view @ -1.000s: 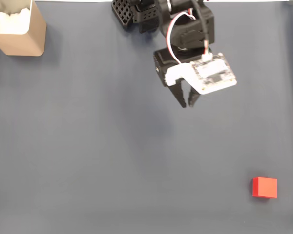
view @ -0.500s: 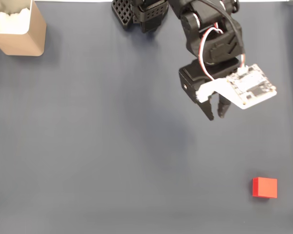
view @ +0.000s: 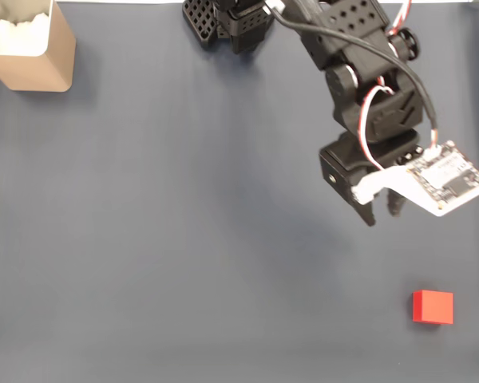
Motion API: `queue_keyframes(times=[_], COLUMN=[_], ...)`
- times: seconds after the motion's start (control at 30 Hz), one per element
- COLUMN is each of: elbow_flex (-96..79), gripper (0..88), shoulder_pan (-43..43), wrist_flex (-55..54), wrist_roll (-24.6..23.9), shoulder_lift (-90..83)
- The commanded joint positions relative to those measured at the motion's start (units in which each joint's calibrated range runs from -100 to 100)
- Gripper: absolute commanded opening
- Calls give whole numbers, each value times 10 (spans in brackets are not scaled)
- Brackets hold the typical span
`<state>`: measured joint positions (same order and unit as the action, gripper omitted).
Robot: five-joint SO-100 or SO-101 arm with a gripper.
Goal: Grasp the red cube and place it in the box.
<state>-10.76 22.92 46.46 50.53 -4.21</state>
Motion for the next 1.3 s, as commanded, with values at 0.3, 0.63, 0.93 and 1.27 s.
queue_keyframes(times=[0.3,0.63,0.93,1.27], elbow_flex=[88,123,149,177], gripper=[241,333,397,420], shoulder_pan=[4,2,1,1], wrist_flex=[-36,-56,-73,-107], wrist_roll=[19,21,14,7], shoulder_lift=[51,88,131,186])
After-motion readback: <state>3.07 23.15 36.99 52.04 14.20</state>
